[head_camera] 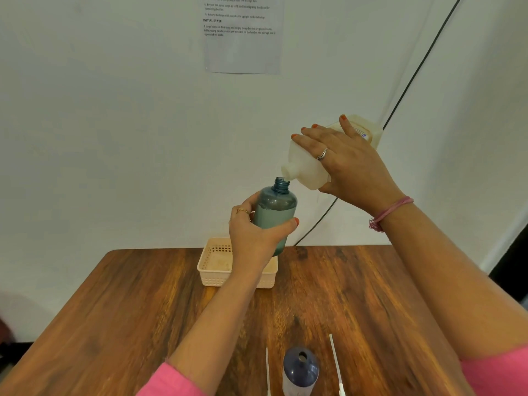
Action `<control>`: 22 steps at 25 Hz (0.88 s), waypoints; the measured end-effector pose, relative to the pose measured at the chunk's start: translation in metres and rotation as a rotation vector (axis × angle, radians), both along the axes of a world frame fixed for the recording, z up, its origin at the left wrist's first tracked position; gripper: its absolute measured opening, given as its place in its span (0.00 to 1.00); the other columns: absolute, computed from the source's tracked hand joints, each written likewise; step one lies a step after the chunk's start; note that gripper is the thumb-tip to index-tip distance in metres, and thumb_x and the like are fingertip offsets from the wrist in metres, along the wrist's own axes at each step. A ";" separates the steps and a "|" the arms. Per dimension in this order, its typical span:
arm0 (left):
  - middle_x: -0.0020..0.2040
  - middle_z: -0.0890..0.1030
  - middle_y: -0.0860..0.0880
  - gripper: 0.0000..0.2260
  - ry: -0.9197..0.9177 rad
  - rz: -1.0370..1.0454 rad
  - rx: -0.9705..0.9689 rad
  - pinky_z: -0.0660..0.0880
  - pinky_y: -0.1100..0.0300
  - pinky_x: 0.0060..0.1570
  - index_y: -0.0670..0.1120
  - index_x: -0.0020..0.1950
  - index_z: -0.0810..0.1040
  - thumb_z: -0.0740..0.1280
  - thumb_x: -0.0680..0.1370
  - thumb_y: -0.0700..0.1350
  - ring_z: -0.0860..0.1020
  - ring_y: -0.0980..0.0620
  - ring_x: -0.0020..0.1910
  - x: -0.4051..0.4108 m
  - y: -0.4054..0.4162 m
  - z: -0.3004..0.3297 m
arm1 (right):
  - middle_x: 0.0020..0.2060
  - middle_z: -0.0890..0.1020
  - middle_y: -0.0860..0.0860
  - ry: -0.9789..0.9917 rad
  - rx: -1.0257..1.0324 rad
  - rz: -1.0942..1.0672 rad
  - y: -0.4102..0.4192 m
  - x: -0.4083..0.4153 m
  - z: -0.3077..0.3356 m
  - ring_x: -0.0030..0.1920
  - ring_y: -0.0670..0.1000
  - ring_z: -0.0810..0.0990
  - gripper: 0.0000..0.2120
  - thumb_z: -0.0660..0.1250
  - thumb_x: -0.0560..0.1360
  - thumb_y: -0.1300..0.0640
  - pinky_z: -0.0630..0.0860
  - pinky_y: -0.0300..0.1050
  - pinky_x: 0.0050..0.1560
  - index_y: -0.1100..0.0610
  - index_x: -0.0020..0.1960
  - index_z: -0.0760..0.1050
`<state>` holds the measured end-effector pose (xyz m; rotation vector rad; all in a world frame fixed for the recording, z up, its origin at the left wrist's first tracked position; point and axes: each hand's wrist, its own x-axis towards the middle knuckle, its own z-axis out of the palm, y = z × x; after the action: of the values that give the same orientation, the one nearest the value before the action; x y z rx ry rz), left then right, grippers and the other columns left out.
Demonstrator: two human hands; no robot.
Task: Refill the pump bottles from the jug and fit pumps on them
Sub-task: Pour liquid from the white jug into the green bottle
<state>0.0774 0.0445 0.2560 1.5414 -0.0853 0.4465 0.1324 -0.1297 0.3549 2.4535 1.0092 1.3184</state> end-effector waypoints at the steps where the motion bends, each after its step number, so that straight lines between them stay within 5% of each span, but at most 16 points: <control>1: 0.58 0.72 0.53 0.30 0.000 0.001 -0.001 0.75 0.68 0.41 0.63 0.54 0.68 0.81 0.63 0.44 0.74 0.60 0.51 0.000 0.000 0.000 | 0.64 0.75 0.60 0.002 0.003 -0.001 0.000 0.000 0.000 0.64 0.61 0.74 0.43 0.81 0.60 0.59 0.56 0.63 0.69 0.59 0.70 0.66; 14: 0.59 0.74 0.53 0.32 0.033 0.017 0.010 0.76 0.68 0.41 0.58 0.61 0.69 0.81 0.62 0.45 0.75 0.59 0.53 -0.001 0.002 -0.008 | 0.69 0.71 0.57 0.289 0.214 -0.090 0.004 -0.010 -0.023 0.69 0.57 0.69 0.47 0.80 0.59 0.58 0.49 0.54 0.72 0.57 0.73 0.61; 17: 0.59 0.75 0.54 0.32 0.049 0.014 0.011 0.76 0.70 0.40 0.58 0.61 0.70 0.81 0.62 0.45 0.75 0.60 0.52 -0.002 0.003 -0.013 | 0.69 0.70 0.53 0.398 0.314 -0.097 0.006 -0.014 -0.033 0.68 0.54 0.69 0.46 0.78 0.61 0.56 0.55 0.51 0.72 0.54 0.74 0.60; 20: 0.59 0.74 0.54 0.32 0.067 0.006 0.009 0.75 0.68 0.41 0.58 0.60 0.69 0.81 0.63 0.45 0.75 0.59 0.52 -0.003 0.005 -0.019 | 0.65 0.73 0.49 0.539 0.511 -0.101 0.004 -0.020 -0.047 0.60 0.51 0.73 0.43 0.77 0.62 0.54 0.74 0.47 0.56 0.51 0.73 0.61; 22: 0.58 0.75 0.55 0.32 0.085 0.011 0.010 0.74 0.69 0.42 0.57 0.60 0.70 0.81 0.63 0.44 0.74 0.60 0.52 -0.004 0.008 -0.025 | 0.58 0.75 0.48 0.631 0.678 -0.061 -0.001 -0.023 -0.059 0.53 0.49 0.75 0.41 0.77 0.62 0.54 0.76 0.42 0.46 0.51 0.70 0.62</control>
<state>0.0729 0.0524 0.2306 1.5693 -0.0133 0.3886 0.1099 -0.1302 0.2954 3.5224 0.6235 0.9796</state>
